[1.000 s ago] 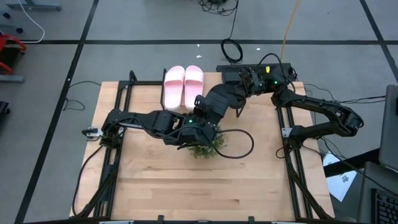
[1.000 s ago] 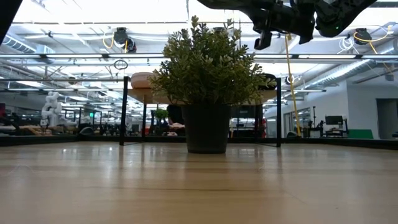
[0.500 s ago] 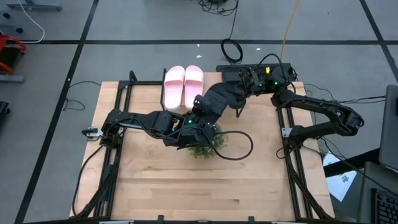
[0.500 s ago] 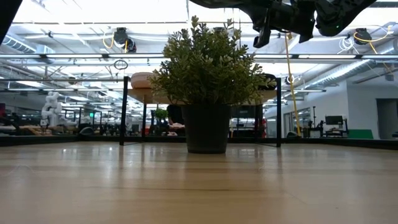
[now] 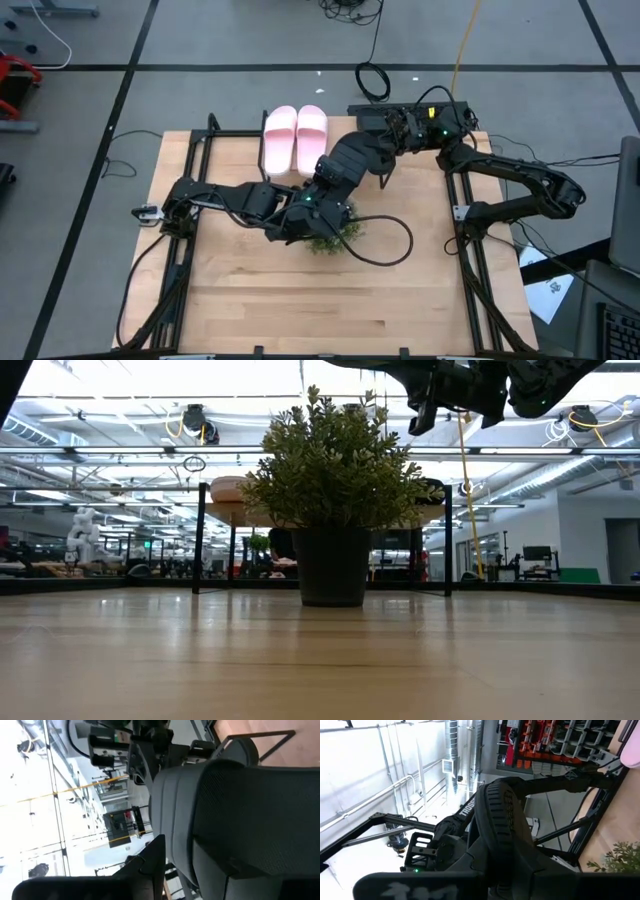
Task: Pick and place slides into the shelf
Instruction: Put the black slipper on the shelf
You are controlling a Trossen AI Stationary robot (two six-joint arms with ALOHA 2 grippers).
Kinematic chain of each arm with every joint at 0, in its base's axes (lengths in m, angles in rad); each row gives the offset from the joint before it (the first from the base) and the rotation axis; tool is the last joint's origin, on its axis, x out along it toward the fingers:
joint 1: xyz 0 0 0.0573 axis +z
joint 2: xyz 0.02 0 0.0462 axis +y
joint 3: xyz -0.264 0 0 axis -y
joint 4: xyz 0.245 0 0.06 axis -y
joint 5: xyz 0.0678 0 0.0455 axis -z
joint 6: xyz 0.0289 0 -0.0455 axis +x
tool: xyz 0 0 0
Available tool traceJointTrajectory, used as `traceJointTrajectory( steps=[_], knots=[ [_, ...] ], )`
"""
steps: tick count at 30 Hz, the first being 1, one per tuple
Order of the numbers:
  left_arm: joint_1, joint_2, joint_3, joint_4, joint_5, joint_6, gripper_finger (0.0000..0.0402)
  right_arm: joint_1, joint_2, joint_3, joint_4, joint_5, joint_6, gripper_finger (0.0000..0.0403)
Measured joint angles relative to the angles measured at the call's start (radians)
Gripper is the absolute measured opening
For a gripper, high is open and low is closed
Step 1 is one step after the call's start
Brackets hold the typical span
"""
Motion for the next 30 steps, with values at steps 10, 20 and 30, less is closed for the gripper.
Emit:
traceJointTrajectory(
  steps=[10,20,30],
  knots=[
    [0.020,-0.001,0.000,0.047,0.009,0.076,0.0099,0.005,0.001,0.000,0.051,0.001,0.055,0.0030],
    [0.056,0.000,0.000,0.037,0.067,0.113,0.0099,0.015,0.000,0.001,0.060,0.013,0.060,0.0030],
    [0.056,0.000,0.000,0.082,0.038,0.169,0.0014,0.015,0.001,0.001,0.076,0.018,0.065,0.0030]
  ],
)
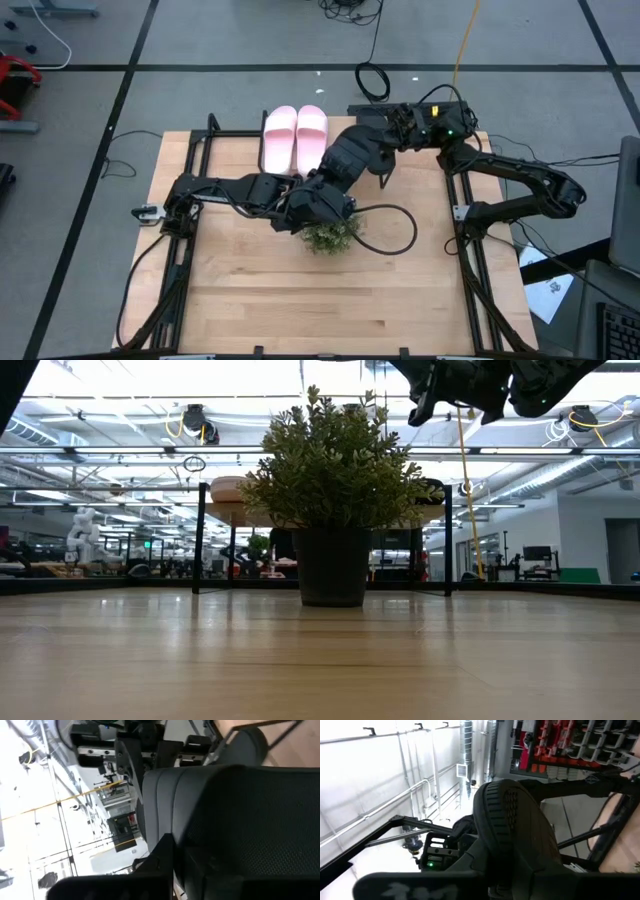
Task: Pick and place slides into the shelf
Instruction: Put the black slipper on the shelf
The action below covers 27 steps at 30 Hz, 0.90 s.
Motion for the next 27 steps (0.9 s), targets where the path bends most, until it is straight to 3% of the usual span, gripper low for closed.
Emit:
traceJointTrajectory(
  steps=[13,23,27],
  knots=[
    [0.003,0.000,0.002,0.325,-0.103,0.210,0.0003,-0.001,-0.001,-0.003,0.073,-0.007,0.044,0.0030],
    [0.002,-0.008,0.000,0.341,-0.129,0.223,0.0001,-0.005,0.002,-0.002,0.081,0.026,0.053,0.0030],
    [0.004,-0.008,0.000,0.330,-0.170,0.209,0.0001,-0.015,0.003,-0.002,0.115,0.097,0.084,0.0077]
  ],
)
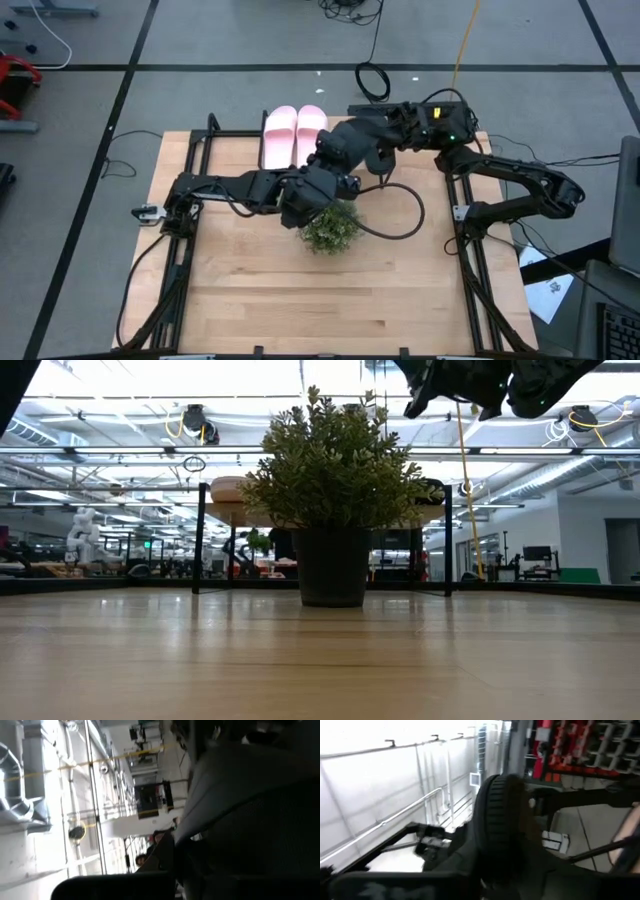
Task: Pick and place slides into the shelf
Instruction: Put the black slipper on the shelf
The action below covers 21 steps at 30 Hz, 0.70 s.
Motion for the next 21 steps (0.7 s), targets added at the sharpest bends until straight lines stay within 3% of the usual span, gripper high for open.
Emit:
traceJointTrajectory(
  steps=[4,8,13,21],
  knots=[
    [0.002,-0.012,0.000,-0.059,-0.046,-0.046,0.0000,-0.002,-0.002,0.000,0.071,0.007,0.026,0.0126],
    [0.002,-0.027,0.000,-0.097,-0.056,-0.093,0.0000,-0.002,-0.015,0.000,0.087,0.009,0.030,0.0150],
    [0.013,-0.041,0.003,-0.103,-0.160,-0.110,0.0000,-0.008,-0.035,0.000,0.094,0.068,-0.041,0.0154],
    [0.027,-0.050,0.000,-0.195,-0.163,-0.217,0.0000,-0.055,-0.059,0.000,0.090,0.240,-0.172,0.0150]
  ],
)
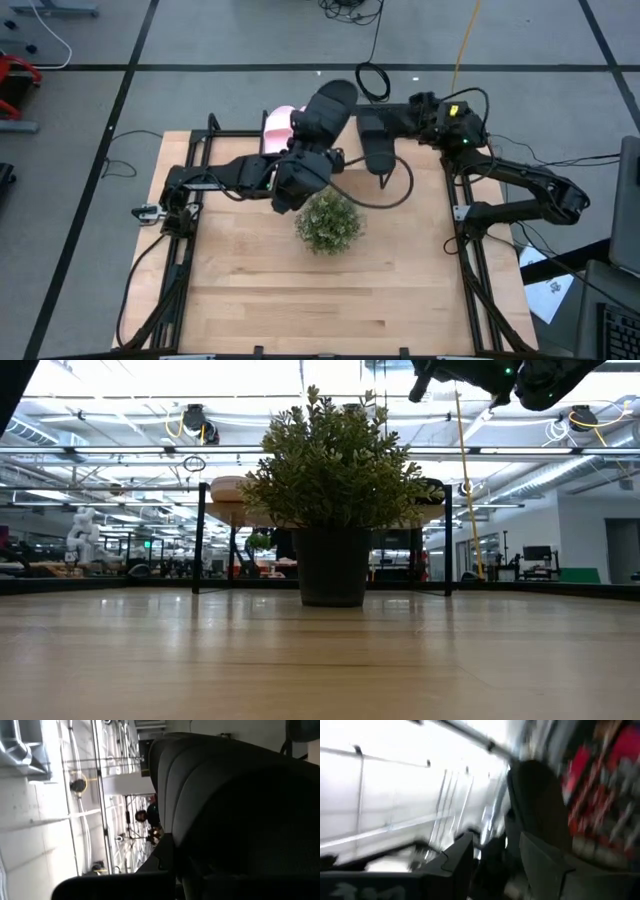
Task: Pick and place slides into the shelf
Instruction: Put the black slipper on the shelf
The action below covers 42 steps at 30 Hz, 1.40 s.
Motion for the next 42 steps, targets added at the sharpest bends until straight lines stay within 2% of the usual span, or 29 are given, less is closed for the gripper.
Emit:
traceJointTrajectory(
  steps=[6,11,17,27,34,42],
  knots=[
    [0.034,0.011,0.000,0.034,-0.001,-0.118,0.0000,-0.028,-0.022,0.000,0.003,0.183,-0.147,0.0150],
    [0.071,0.042,0.000,0.172,-0.013,-0.224,0.0000,-0.049,-0.039,0.000,0.001,0.303,-0.220,0.0149],
    [0.114,0.108,0.001,0.214,-0.046,-0.232,0.0000,-0.076,-0.051,0.000,-0.009,0.355,-0.290,0.0149],
    [0.205,0.233,0.000,0.262,-0.099,-0.174,0.0000,-0.139,-0.089,0.001,-0.008,0.519,-0.418,0.0149],
    [0.226,0.257,0.000,0.300,-0.095,-0.159,0.0000,-0.195,-0.117,0.001,-0.035,0.548,-0.502,0.0148],
    [0.207,0.260,0.000,0.290,-0.046,-0.199,0.0000,-0.229,-0.129,0.001,-0.147,0.546,-0.508,0.0148]
  ],
)
